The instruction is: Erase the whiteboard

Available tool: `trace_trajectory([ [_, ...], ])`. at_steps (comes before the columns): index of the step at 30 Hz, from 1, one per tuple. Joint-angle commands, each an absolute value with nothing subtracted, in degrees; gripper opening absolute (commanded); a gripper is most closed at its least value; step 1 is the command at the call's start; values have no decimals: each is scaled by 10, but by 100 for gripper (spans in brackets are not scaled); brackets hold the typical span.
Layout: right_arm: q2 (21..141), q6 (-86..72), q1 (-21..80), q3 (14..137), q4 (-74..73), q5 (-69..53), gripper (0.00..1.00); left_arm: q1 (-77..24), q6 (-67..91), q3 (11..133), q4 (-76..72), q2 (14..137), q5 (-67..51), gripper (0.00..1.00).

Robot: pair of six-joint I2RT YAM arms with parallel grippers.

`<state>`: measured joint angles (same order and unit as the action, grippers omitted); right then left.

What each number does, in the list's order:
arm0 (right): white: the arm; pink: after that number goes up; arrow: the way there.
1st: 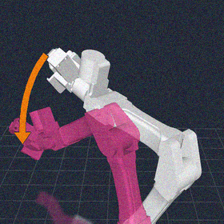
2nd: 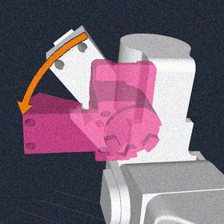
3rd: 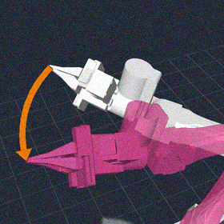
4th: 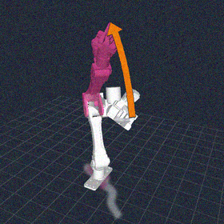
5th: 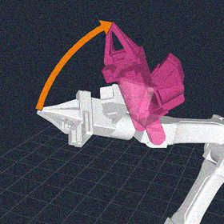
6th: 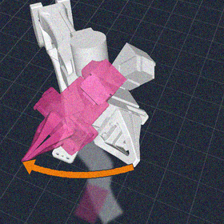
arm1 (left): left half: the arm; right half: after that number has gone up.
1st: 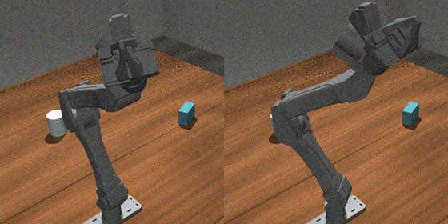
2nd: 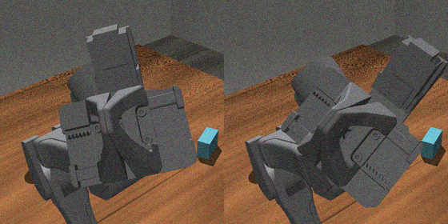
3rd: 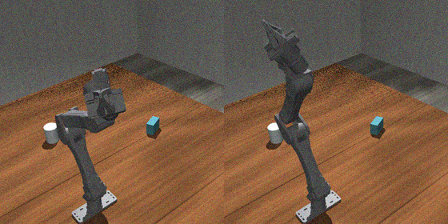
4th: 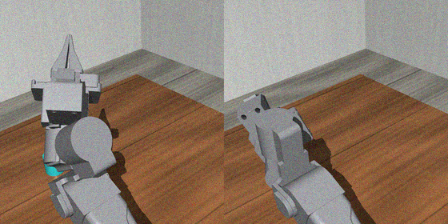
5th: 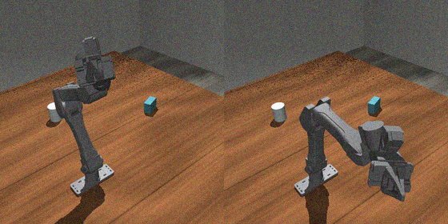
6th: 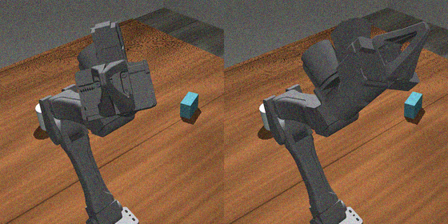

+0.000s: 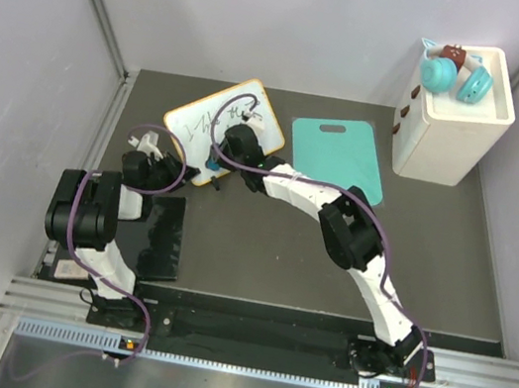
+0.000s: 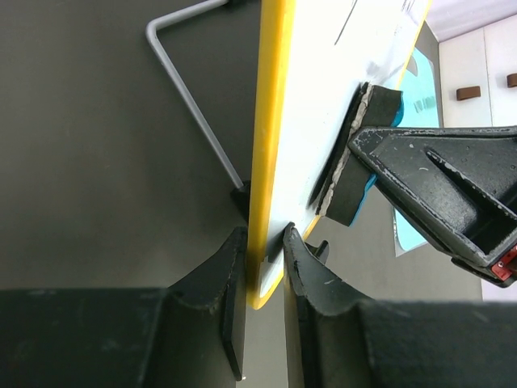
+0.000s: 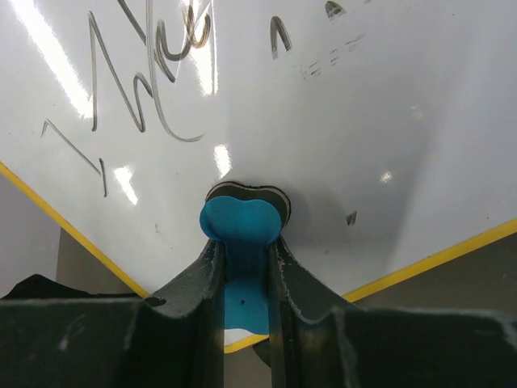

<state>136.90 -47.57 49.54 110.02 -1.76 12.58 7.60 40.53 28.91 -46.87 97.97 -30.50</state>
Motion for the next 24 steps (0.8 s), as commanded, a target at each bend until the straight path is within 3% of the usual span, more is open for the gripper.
trace_trajectory([
  [1,1397,-454,475,1139,-65,156,0,83,400,276,-427,980,-261,0],
  [8,1388,-432,462,1133,-106,274,0,82,400,275,-430,979,-263,0],
  [15,1382,-498,394,1095,-50,155,0,83,397,275,-431,980,-269,0],
  [24,1419,-438,388,1181,-67,193,0,82,396,273,-434,979,-271,0],
])
